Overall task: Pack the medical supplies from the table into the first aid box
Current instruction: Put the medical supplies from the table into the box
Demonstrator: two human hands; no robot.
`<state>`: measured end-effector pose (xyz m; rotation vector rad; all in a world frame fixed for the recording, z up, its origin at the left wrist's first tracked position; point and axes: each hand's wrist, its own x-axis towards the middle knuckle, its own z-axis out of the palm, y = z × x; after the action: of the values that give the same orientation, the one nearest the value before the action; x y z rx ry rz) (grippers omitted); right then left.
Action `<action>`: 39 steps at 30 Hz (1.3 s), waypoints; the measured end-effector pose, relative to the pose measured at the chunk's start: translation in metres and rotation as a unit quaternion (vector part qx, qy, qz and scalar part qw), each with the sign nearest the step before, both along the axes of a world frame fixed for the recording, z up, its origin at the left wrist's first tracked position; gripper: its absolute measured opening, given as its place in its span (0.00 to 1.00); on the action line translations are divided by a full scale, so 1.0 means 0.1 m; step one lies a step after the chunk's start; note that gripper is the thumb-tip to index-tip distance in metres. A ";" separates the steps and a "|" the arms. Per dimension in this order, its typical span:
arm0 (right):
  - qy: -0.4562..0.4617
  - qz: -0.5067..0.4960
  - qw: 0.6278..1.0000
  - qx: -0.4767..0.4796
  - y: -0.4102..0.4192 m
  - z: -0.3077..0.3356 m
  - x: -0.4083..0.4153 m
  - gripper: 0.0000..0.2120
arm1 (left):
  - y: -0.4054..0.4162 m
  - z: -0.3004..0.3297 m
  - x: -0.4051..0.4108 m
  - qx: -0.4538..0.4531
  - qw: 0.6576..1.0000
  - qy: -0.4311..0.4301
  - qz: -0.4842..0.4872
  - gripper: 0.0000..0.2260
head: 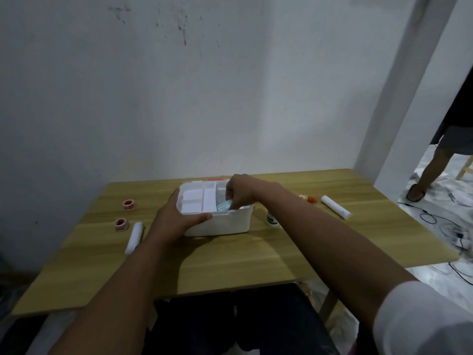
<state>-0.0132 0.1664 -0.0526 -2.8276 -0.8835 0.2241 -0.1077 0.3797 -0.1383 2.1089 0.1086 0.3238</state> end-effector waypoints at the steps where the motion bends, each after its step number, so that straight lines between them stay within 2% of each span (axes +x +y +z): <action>1: 0.001 -0.001 1.000 -0.005 0.02 -0.01 0.01 0.14 | 0.01 -0.01 0.00 0.002 1.000 0.001 0.002 0.48; 14: -0.008 0.005 0.999 -0.035 0.22 -0.12 0.03 0.04 | -0.01 -0.03 0.05 0.008 1.000 -0.009 0.004 0.47; 19: 0.023 -0.013 0.999 0.036 0.09 0.03 -0.01 0.13 | 0.02 -0.02 0.05 0.019 1.000 0.016 0.009 0.54; 22: -0.015 -0.037 0.994 0.101 -0.13 0.25 -0.01 0.13 | 0.06 -0.03 0.06 0.012 0.999 0.031 0.009 0.57; 25: -0.052 -0.069 0.992 0.088 -0.43 0.43 0.00 0.14 | 0.06 -0.02 0.06 0.016 0.999 0.032 0.003 0.57; 29: 0.010 -0.125 0.992 -0.024 -0.81 0.57 -0.06 0.19 | 0.05 -0.01 0.06 0.022 0.999 0.035 0.005 0.59; 31: 0.057 -0.146 0.987 -0.044 -0.93 0.58 -0.10 0.19 | 0.05 -0.01 0.05 0.025 0.999 0.041 0.006 0.62; 39: 0.063 -0.160 0.984 0.043 -0.98 0.61 -0.09 0.11 | 0.06 0.00 0.02 0.008 0.999 0.031 -0.001 0.58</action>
<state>-0.0219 0.0687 0.0087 -2.7841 -0.3953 0.3077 -0.1054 0.3858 -0.1388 2.1347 0.1413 0.2590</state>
